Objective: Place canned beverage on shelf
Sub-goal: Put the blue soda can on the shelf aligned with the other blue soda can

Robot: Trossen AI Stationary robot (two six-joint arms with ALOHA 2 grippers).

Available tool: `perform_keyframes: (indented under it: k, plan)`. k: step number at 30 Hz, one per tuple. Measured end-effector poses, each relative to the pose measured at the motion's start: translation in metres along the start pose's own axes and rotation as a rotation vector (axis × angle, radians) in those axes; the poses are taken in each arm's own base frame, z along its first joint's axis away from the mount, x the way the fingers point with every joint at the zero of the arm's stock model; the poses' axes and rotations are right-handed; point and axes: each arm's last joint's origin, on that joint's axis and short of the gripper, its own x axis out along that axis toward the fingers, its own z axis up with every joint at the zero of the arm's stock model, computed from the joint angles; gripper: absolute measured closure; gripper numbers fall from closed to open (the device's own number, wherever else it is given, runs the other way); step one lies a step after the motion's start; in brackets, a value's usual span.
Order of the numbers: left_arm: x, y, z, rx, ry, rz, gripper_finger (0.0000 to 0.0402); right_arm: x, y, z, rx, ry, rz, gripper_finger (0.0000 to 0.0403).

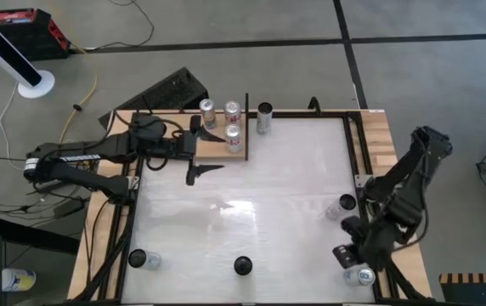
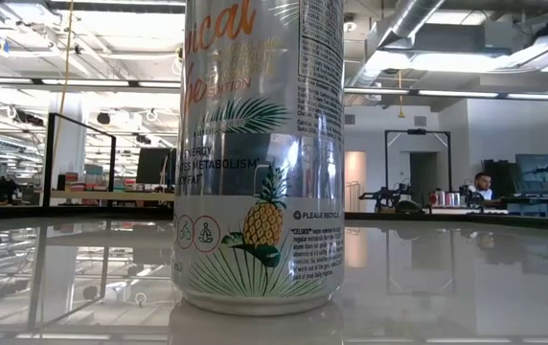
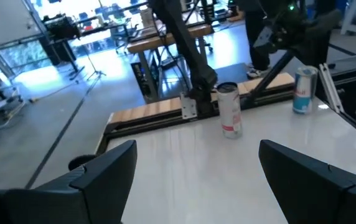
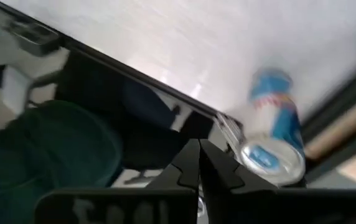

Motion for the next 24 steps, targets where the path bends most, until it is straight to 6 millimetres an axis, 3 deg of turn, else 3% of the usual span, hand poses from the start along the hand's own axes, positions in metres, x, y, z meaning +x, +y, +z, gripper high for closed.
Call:
perform_keyframes:
  k: [8,19,24]
  plan:
    - [-0.001,0.001,0.003,0.017,-0.024,0.007,0.0079,0.016,-0.013,-0.012,0.107,0.060,-0.226,0.0301]
    - [-0.001,0.003,0.007,0.014,-0.064,0.039,0.0079,0.019,-0.014,-0.008,0.135,0.097,-0.269,0.0086]
    - [-0.001,0.003,0.005,0.007,-0.048,0.045,0.0079,0.031,-0.020,-0.010,0.133,0.113,-0.264,0.0017]
